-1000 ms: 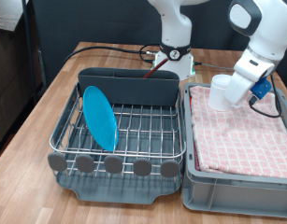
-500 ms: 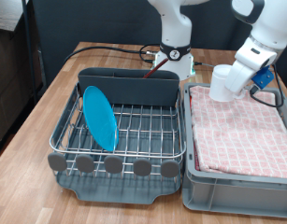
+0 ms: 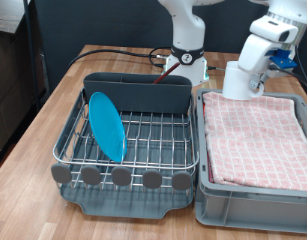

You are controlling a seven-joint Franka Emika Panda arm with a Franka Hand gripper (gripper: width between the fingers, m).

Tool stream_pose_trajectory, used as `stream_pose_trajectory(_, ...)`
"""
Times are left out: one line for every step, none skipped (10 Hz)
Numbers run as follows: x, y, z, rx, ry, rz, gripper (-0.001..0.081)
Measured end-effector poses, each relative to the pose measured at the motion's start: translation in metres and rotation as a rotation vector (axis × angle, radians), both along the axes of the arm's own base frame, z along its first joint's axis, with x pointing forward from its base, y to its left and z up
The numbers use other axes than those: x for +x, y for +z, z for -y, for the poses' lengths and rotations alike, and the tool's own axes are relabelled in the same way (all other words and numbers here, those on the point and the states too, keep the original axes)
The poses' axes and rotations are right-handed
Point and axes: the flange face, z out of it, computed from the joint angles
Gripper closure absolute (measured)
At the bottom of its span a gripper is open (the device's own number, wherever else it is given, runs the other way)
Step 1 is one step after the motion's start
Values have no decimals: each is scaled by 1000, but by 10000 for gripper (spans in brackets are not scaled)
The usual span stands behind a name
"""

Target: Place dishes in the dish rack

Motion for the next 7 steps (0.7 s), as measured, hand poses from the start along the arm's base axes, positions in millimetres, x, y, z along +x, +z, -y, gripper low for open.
stream_pose_trajectory(-1,-3,1,-9,-8,-30,734)
stream_pose_trajectory(1,-2,1,-10,-25,-34,734)
stream_pose_trajectory(7,3,5,-1,-50,-18,734)
stream_pose_trajectory(17,11,11,14,-67,8,734)
stream_pose_trajectory(29,20,21,45,-112,47,734)
stream_pose_trajectory(41,26,34,75,-175,89,734)
stream_pose_trajectory(53,31,47,95,-227,135,734)
